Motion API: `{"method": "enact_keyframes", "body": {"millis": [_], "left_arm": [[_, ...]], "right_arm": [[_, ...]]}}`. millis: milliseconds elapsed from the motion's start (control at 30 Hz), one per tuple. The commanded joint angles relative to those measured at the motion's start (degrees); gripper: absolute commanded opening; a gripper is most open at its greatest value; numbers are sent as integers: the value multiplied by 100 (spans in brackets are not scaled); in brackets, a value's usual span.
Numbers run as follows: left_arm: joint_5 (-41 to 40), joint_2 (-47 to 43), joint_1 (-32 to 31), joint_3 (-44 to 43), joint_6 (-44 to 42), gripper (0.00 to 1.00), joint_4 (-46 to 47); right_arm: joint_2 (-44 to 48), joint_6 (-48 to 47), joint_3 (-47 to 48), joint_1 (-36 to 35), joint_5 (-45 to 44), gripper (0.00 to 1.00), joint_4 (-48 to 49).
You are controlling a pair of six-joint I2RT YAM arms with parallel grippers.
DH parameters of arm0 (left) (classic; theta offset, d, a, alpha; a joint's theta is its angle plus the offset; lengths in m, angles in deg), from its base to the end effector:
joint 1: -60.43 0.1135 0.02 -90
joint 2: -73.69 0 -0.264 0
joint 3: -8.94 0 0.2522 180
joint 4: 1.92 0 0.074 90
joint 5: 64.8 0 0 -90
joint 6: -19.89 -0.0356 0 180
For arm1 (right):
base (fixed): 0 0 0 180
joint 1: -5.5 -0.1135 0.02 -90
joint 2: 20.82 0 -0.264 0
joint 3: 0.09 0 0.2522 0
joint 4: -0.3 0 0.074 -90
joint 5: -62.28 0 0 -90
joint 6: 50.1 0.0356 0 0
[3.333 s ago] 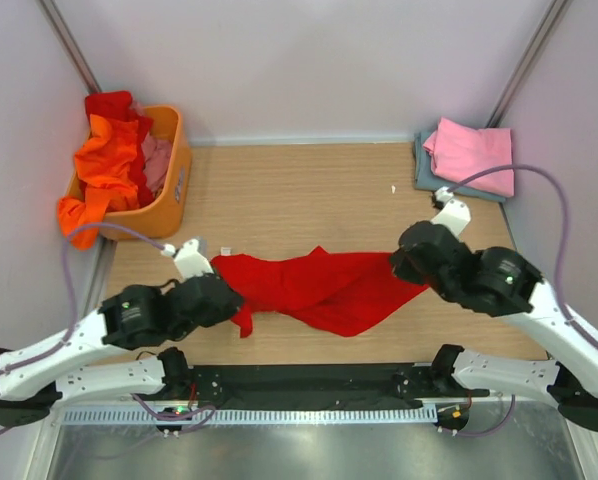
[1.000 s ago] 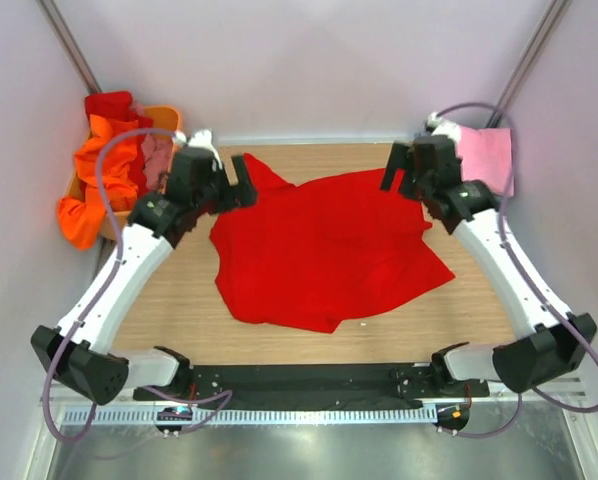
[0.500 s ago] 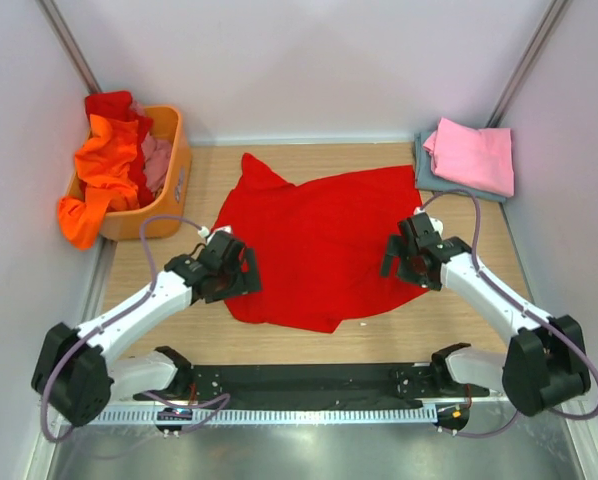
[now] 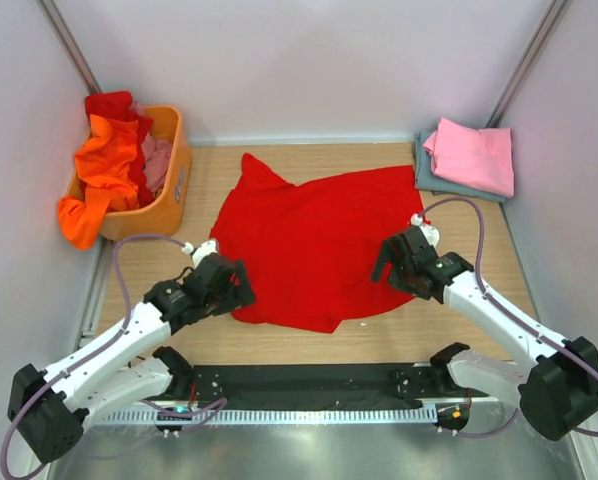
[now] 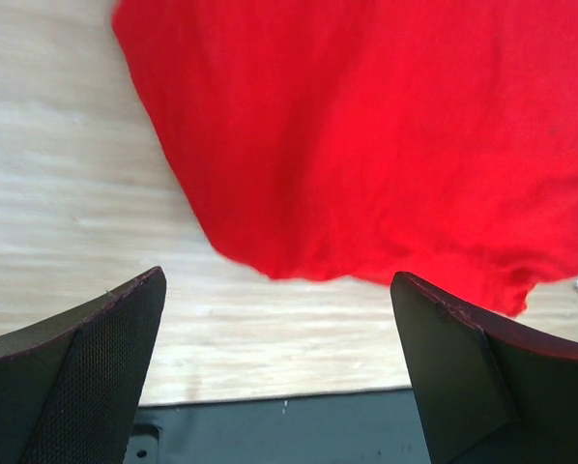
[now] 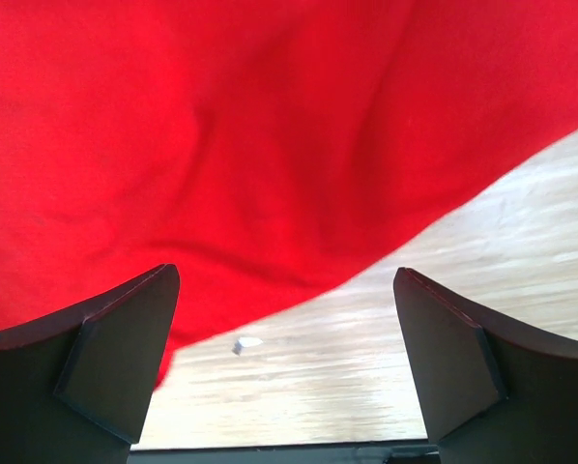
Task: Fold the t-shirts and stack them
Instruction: Flatten the tshirt out
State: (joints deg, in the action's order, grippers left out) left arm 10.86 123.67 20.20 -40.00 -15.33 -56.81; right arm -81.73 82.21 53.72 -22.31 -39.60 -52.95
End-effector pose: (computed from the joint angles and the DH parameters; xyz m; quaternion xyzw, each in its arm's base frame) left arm 0.1303 -0.0987 0.2212 -0.1564 0.9364 -0.1337 0.2843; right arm 0.1766 0.0848 0.2184 0.1476 0.9505 0.0643 0.2658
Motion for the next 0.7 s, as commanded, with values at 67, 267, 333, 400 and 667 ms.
{"method": "enact_keyframes", "body": {"millis": [67,267,333,400,667], "left_arm": [[-440,1336,838,-1691,-1178,100,622],[960,3925,2606,-3607,-1338,83,1747],[1030,4676,2695,-4579,-1391,80,1731],[1214,5687,2792,-5215,-1383,75,1661],[1312,7772,2827,-7468,-1269,66,1248]], "right_arm": [[-675,-485,1512,13,-755,100,178],[-1249,-443,1884,13,-27,100,397],[-1170,-381,1638,13,133,100,564],[-1056,-381,1463,13,221,100,600],[-836,-732,1540,13,90,100,284]]}}
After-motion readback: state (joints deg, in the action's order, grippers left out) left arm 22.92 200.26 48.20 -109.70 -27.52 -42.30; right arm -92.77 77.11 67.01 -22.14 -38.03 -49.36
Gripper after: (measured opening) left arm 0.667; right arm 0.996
